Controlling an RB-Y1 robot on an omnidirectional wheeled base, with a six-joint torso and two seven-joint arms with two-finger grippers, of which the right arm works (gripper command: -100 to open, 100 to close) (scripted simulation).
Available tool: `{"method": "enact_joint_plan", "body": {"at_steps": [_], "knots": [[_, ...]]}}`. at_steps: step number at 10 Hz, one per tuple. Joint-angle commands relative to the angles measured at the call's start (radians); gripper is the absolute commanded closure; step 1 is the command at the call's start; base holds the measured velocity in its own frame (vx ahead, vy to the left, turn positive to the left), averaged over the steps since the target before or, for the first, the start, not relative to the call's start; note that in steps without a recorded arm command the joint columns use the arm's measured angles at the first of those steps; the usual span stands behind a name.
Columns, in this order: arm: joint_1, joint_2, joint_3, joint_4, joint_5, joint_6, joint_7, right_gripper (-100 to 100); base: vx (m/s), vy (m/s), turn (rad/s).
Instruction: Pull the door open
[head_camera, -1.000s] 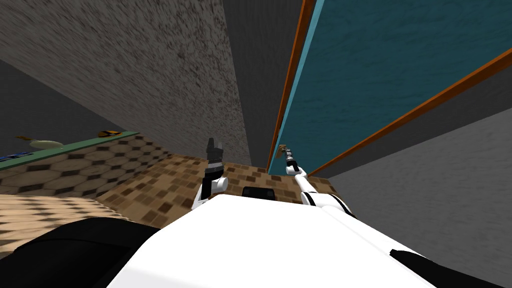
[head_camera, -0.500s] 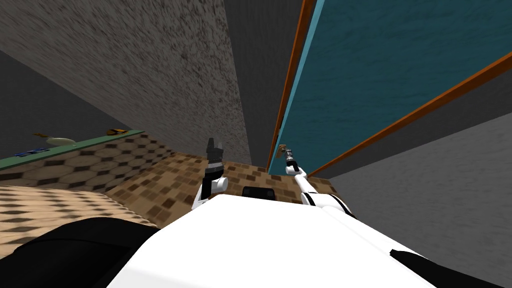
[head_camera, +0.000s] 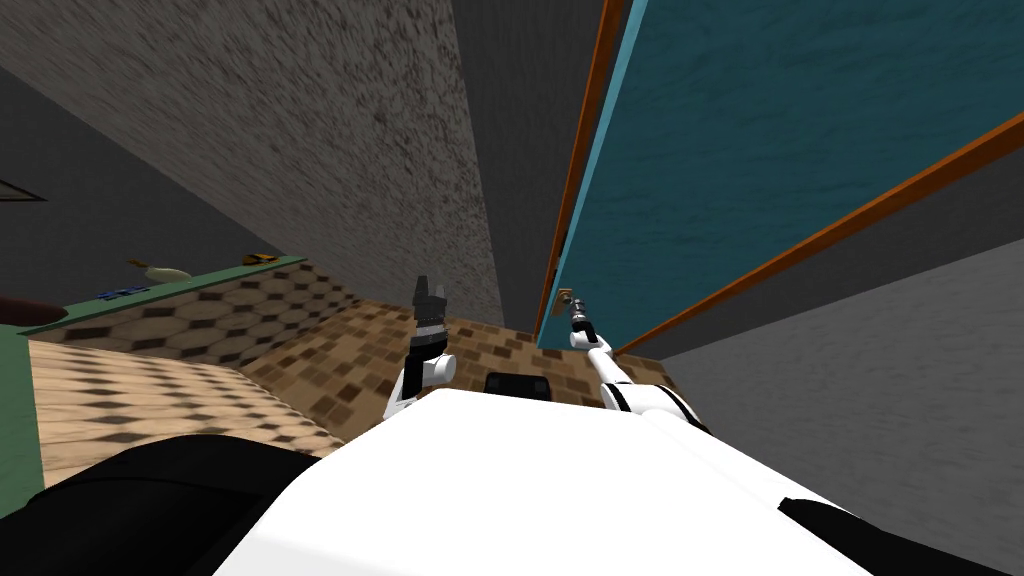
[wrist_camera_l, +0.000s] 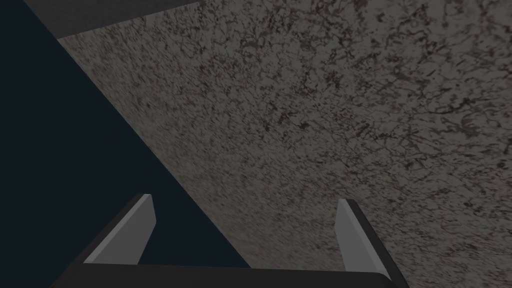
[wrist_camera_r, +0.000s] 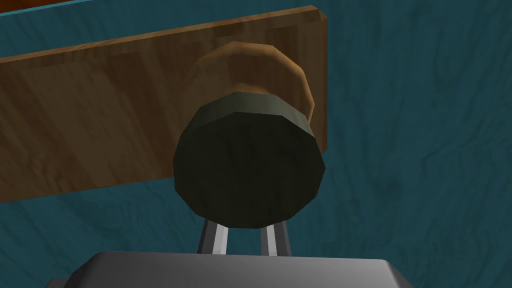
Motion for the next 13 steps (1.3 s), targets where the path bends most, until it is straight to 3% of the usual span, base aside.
{"method": "enact_joint_plan", "body": {"at_steps": [1,4,6,7,12,13], "knots": [[0.004,0.025,0.015,-0.035,-0.014,0.008,-0.027,100,-0.054,-0.047,0.034],[0.001,0.025,0.023,-0.033,-0.043,0.008,-0.068,100,-0.034,-0.024,0.053],[-0.003,0.026,0.037,-0.029,-0.1,0.009,-0.136,100,-0.057,-0.04,0.096],[-0.013,0.011,0.026,0.019,-0.113,-0.002,-0.166,-100,-0.092,-0.054,0.047],[-0.007,0.034,0.036,-0.009,-0.202,0.011,-0.305,-100,-0.093,-0.03,0.07],[-0.007,0.034,0.036,-0.009,-0.202,0.011,-0.316,-100,-0.062,-0.033,0.024]]}}
